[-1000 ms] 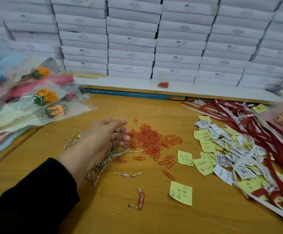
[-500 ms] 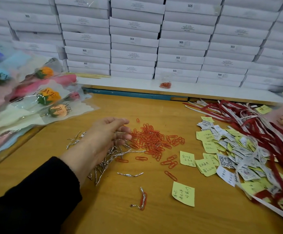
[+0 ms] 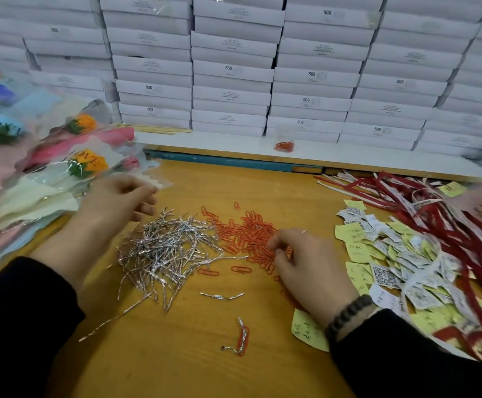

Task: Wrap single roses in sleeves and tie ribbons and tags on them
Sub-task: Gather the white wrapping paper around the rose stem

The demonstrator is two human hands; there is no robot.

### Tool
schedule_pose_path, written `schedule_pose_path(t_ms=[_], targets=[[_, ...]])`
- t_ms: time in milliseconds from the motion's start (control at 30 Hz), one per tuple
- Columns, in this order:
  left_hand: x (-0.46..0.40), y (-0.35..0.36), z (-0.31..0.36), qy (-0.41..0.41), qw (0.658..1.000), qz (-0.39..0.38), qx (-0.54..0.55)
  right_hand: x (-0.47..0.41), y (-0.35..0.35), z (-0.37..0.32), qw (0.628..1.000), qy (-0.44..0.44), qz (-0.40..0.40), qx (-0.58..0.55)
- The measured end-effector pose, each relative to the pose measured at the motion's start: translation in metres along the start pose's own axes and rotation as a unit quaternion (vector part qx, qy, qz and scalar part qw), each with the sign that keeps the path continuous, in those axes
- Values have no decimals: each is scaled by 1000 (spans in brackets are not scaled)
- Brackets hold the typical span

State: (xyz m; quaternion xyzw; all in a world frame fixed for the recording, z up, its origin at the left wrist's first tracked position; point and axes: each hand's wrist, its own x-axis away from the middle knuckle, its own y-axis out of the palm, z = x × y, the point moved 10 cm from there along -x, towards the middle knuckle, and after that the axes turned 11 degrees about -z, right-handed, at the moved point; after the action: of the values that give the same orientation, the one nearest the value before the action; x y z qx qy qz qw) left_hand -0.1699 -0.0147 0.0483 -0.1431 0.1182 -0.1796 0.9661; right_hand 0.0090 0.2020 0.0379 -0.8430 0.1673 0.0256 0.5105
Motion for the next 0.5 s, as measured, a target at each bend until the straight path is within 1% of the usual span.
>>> schedule_pose_path(t_ms=[33,100,167,267,300,367,400,500], targets=[[-2,-17,-2,12,995,29,-97,1,1,3,1000,5,-8,0],[-6,-54,-17,9,959,86,-268,1,0,10,1000,14,-3,-5],[-14,-88,-44,-21,920,115,-373,0,0,11,1000,18,-2,-10],[-31,-125,-90,-70,878,122,-458,-2,3,11,1000,13,-10,-5],[-37,-133,-106,-83,869,118,-473,-2,4,11,1000,13,-13,-2],[-48,-146,-133,-124,863,97,-480,-2,4,12,1000,14,-13,1],[-53,-151,-144,-135,853,91,-496,-3,4,12,1000,13,-13,2],[-60,-159,-153,-124,811,105,-562,-4,5,14,1000,18,-16,-3]])
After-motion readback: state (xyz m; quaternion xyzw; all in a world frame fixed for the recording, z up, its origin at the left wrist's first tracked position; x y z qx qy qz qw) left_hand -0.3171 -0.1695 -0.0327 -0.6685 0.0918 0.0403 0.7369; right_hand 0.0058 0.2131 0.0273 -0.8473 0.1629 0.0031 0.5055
